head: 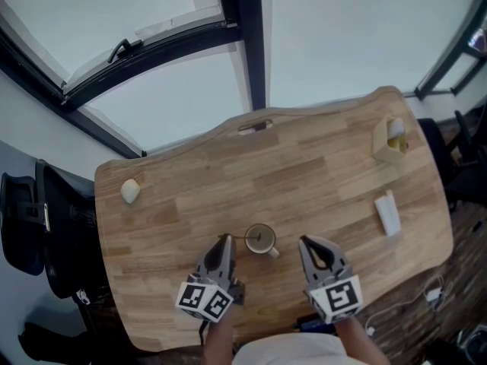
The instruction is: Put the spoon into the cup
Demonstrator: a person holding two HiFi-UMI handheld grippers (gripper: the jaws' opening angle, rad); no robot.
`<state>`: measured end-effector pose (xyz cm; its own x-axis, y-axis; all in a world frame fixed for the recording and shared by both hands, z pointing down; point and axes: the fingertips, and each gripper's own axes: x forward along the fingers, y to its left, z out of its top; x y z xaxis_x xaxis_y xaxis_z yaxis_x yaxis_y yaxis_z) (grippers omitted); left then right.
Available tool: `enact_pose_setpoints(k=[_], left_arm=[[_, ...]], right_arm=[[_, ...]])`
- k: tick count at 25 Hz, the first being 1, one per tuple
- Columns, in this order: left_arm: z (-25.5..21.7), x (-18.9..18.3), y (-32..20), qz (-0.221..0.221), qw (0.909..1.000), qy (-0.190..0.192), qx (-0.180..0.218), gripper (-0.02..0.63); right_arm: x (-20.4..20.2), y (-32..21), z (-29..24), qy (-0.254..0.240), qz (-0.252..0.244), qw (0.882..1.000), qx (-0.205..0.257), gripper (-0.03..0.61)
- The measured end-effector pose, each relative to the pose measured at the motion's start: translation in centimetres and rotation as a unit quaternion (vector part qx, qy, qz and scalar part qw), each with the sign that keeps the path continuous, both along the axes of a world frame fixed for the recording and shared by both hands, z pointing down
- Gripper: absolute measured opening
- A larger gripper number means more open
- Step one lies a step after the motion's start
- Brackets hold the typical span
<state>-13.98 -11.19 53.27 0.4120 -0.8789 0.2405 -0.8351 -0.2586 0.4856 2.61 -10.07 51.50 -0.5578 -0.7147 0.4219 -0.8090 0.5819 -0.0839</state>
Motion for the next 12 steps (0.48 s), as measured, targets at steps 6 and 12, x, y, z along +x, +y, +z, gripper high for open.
enact_pose_setpoints(k=[6, 12], left_arm=[[0.09, 0.26, -0.15, -0.006, 0.9999, 0.011, -0.007, 0.002], [0.4, 0.45, -0.14, -0.005, 0.9998, 0.013, -0.011, 0.002]], right_arm=[[0.54, 0.01, 0.49, 0.008, 0.002, 1.0, -0.009, -0.003], [0.63, -0.08, 0.68, 0.005, 0.003, 1.0, -0.011, -0.003]])
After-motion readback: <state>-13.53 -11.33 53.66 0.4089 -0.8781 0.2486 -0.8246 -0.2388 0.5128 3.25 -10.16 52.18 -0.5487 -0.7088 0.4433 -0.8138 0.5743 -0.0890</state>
